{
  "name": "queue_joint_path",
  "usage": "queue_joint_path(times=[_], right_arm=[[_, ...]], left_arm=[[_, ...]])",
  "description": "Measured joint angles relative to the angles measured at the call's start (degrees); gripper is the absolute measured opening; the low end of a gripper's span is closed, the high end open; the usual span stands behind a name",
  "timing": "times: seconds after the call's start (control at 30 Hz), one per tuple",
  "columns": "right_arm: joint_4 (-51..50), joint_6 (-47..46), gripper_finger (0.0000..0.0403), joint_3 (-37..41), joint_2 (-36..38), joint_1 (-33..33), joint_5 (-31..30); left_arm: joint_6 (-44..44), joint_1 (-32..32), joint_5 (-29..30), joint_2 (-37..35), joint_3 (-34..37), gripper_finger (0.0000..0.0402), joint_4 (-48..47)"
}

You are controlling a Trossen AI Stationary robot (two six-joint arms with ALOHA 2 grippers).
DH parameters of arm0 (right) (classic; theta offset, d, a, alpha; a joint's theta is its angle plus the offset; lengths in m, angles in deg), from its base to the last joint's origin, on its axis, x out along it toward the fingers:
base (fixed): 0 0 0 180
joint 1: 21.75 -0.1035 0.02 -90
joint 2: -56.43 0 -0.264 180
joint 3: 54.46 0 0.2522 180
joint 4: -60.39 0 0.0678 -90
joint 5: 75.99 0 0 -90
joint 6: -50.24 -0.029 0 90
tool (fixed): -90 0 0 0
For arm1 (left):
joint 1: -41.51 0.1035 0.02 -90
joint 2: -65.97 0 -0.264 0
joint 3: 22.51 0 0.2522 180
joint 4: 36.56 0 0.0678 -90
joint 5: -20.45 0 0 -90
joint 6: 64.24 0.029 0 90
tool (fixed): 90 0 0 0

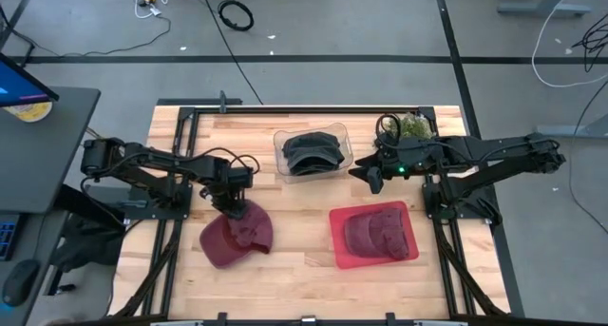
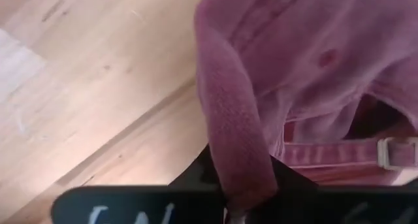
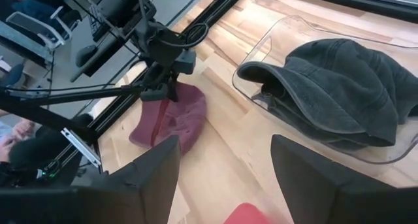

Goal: Pick & Place hat
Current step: Put the red cap into the pink bin

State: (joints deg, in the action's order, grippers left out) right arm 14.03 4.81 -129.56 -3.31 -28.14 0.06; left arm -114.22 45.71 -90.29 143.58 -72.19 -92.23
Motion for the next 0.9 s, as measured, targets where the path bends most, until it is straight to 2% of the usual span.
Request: queue_joint_path(times=[0.1,0.2,0.3,0.53,0.73,0.8,0.9], right_arm=[[0.0,-0.3,0.0242,0.0,0.0,0.0,0.1],[0.1,-1.0,0.0242,0.0,0.0,0.0,0.8],[0.2,-1.0,0.0242,0.0,0.0,0.0,0.9],[0.7,-1.0,0.0242,0.0,0.0,0.0,1.0],[1.7,-1.6,0.0242,0.0,0.0,1.2,1.0],[3.3,-2.3,0.0242,0.0,0.0,1.9,1.0],[7.2,-2.8,0.0242,0.0,0.0,3.2,1.6]], left_arm=[[1.9,0.0,-1.0,-0.4,-2.0,0.0015,-3.8],[5.9,0.0,-1.5,-1.6,-7.6,0.0013,-12.1],[9.2,0.0,2.0,-3.5,-15.6,0.0013,-20.0],[16.4,0.6,18.4,-7.5,-39.3,0.0013,-30.9],[20.9,0.9,38.7,-9.0,-55.6,0.0013,-30.1],[24.5,0.5,45.0,-9.2,-59.3,0.0013,-27.5],[32.6,-0.3,51.3,-9.1,-63.0,0.0013,-24.2]])
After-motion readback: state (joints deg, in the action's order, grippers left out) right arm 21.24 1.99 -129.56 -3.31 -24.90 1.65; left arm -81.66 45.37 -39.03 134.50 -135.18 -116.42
